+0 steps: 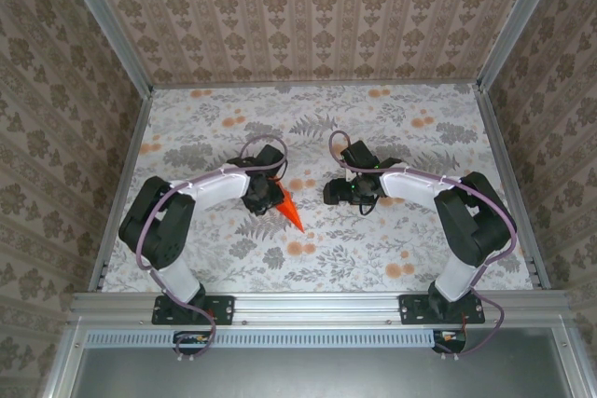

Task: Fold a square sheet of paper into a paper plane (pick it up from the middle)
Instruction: Move a paper plane to the center of the table.

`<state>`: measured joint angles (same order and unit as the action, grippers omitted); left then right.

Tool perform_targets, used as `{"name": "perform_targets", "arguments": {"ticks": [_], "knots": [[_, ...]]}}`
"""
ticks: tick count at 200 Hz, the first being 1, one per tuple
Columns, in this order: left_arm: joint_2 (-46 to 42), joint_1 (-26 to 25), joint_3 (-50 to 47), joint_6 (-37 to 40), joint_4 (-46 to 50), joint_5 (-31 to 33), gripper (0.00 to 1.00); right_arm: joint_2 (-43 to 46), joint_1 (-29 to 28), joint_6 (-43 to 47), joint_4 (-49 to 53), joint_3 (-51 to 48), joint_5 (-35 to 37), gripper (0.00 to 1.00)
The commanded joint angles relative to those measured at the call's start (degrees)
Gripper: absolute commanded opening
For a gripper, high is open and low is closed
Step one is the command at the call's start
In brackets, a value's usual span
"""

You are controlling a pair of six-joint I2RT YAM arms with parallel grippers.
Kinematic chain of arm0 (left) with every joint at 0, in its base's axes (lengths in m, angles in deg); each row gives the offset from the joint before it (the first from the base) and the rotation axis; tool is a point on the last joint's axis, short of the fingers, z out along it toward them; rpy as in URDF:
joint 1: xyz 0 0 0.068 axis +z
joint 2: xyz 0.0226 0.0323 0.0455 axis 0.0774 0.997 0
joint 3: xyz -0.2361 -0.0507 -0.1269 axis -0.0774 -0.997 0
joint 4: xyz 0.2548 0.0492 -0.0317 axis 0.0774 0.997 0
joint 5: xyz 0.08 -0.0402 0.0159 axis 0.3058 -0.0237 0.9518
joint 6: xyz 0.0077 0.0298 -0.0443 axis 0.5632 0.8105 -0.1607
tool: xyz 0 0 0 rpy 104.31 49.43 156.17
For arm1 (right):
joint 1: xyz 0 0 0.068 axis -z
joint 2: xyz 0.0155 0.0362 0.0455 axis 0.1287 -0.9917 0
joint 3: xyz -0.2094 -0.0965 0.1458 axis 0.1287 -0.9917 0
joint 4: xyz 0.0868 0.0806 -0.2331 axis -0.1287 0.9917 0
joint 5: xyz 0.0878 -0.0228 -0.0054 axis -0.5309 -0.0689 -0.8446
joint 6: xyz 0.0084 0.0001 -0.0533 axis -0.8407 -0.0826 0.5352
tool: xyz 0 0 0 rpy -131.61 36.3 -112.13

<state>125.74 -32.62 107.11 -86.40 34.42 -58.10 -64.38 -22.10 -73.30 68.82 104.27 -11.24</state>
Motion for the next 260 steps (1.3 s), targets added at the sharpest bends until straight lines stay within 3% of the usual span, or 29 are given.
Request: {"name": "perform_targets", "arguments": {"ticks": [1,44,84,128,178,215,260], "knots": [[-2.0,0.7,-1.0,-2.1,-2.7,-0.9,0.32,-0.9,0.3,-0.7,1.8,1.2,-1.2,0.79],[-2.5,1.6,-1.3,-1.3,-3.3,-0.3,0.11,-0.6,0.3,-1.1,2.0,1.5,-1.1,0.78],[-7.2,1.4,-1.3,4.4,-9.0,-2.8,0.01,3.6,1.5,-2.8,1.3,0.4,-0.4,0.78],[-8.7,0.9,-0.9,10.8,-22.7,-15.2,0.0,9.3,5.0,-6.3,-2.2,-1.9,-4.2,0.78],[-2.8,0.5,-3.9,7.9,-39.1,-25.1,0.0,11.7,5.9,-7.3,-7.2,-4.6,-9.4,0.78],[1.0,1.1,-6.5,6.7,-39.7,-22.8,0.0,9.7,5.8,-7.9,-10.0,-5.6,-12.6,0.77],[2.1,2.1,-10.1,6.3,-39.0,-20.9,0.0,6.1,3.9,-7.0,-10.7,-4.9,-14.3,0.68]]}}
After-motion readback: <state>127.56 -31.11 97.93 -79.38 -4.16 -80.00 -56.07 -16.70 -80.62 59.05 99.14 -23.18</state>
